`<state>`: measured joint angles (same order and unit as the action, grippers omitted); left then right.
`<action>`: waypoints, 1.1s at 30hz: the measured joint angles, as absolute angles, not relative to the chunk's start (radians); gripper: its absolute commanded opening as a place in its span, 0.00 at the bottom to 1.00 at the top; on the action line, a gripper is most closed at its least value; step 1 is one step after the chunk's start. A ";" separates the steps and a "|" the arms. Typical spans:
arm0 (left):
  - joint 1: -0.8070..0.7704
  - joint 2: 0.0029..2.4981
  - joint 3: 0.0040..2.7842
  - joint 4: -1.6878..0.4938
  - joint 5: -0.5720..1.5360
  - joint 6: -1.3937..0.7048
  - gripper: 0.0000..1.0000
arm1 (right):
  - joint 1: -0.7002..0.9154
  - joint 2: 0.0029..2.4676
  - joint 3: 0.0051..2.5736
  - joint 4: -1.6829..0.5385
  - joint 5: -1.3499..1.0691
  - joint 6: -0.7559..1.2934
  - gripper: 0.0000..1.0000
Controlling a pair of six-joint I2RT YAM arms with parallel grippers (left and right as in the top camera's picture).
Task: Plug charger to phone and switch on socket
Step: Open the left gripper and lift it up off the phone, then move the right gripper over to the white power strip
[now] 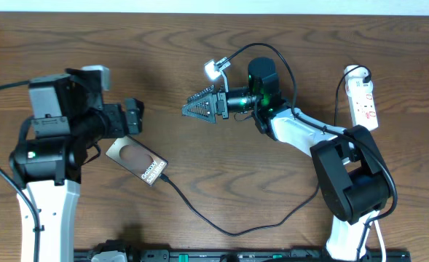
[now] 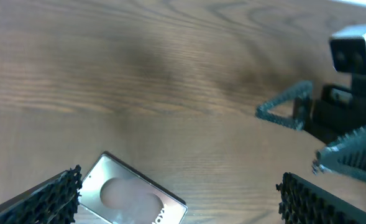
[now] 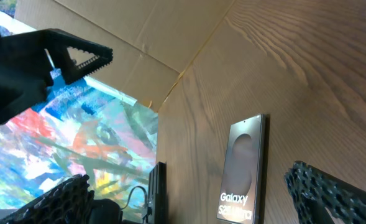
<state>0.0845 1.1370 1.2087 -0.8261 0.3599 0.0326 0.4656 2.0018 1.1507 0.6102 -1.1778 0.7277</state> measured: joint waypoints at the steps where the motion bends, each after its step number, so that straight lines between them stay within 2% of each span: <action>1: 0.069 1.137 1.209 -0.824 0.360 0.048 1.00 | 0.466 2.002 1.151 0.610 -1.178 0.728 0.99; 12: 0.050 1.137 1.209 -0.819 0.360 0.088 1.00 | 0.466 2.002 1.151 0.546 -1.165 0.718 0.99; 20: 0.050 1.137 1.209 -0.819 0.360 0.094 1.00 | 0.465 2.002 1.152 0.228 -0.981 0.638 0.99; 27: 0.050 1.137 1.209 -0.819 0.360 0.102 1.00 | 0.428 1.996 1.153 0.056 -0.852 0.583 0.99; 33: 0.050 1.137 1.209 -0.818 0.360 0.103 1.00 | 0.364 1.892 1.153 -0.266 -0.661 0.507 0.99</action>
<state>0.0502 1.1370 1.2087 -0.8185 0.3599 0.1028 0.3637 1.8919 1.1526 -0.2657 -0.6609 0.5072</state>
